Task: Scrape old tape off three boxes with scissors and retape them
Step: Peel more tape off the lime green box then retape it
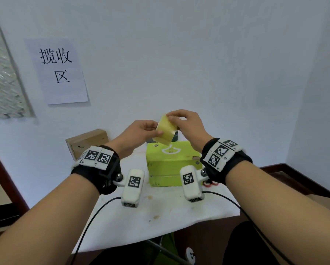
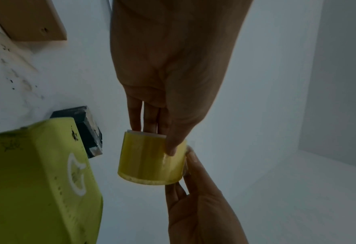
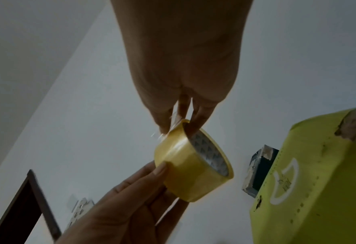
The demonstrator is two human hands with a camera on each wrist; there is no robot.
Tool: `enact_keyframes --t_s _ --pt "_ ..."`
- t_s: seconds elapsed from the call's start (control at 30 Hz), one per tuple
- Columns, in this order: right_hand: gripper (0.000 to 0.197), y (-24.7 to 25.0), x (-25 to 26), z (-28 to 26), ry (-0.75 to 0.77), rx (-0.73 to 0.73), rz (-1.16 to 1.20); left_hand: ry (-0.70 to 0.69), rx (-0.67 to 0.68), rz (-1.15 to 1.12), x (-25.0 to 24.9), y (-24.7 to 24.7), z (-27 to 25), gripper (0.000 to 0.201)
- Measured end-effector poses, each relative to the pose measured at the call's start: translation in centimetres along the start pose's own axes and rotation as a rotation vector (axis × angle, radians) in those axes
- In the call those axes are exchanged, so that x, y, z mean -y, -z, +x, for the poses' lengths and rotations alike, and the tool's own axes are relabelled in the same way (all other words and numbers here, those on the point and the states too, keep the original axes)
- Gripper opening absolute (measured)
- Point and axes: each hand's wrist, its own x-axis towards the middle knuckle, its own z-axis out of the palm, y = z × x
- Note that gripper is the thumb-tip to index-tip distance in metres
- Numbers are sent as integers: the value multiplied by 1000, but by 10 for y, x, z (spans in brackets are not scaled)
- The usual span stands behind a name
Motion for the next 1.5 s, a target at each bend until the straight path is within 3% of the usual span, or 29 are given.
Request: enact_keyframes --t_s 0.13,0.27,0.4,0.5,0.6,0.7,0.77,0.83,0.97,1.1,1.2,1.37,1.5 --pt "7 15 -6 -5 -107 -80 136 -16 84 -7 -2 -22 3 14" --pt "19 31 -14 -13 -153 -85 146 -6 111 -88 -5 -43 11 23" --pt "12 48 -19 -18 -167 -122 198 9 156 -130 -3 -61 21 22" --pt "10 57 -31 -20 -207 -237 140 -7 199 -64 -1 -73 24 23" --pt "18 67 -44 -21 -299 -327 135 43 216 151 6 -77 26 29" --pt "27 84 -56 -25 -371 -384 43 124 200 763 26 -70 32 41" --pt "24 94 -64 -28 -426 -344 -34 163 293 1005 47 -66 34 54" --pt "23 97 -70 -33 -488 -243 -93 182 326 1041 68 -64 34 61" --pt "25 91 -75 -41 -535 -125 -150 126 192 998 90 -55 34 59" --pt "24 82 -67 -39 -504 -24 -172 60 182 866 94 -31 30 50" --pt "25 72 -62 -36 -474 84 -220 52 61 854 104 -13 32 39" --pt "27 50 -68 -30 -492 187 -284 127 -116 726 117 -13 38 56" --pt "30 38 -72 -27 -502 228 -284 196 30 912 123 -16 39 69"
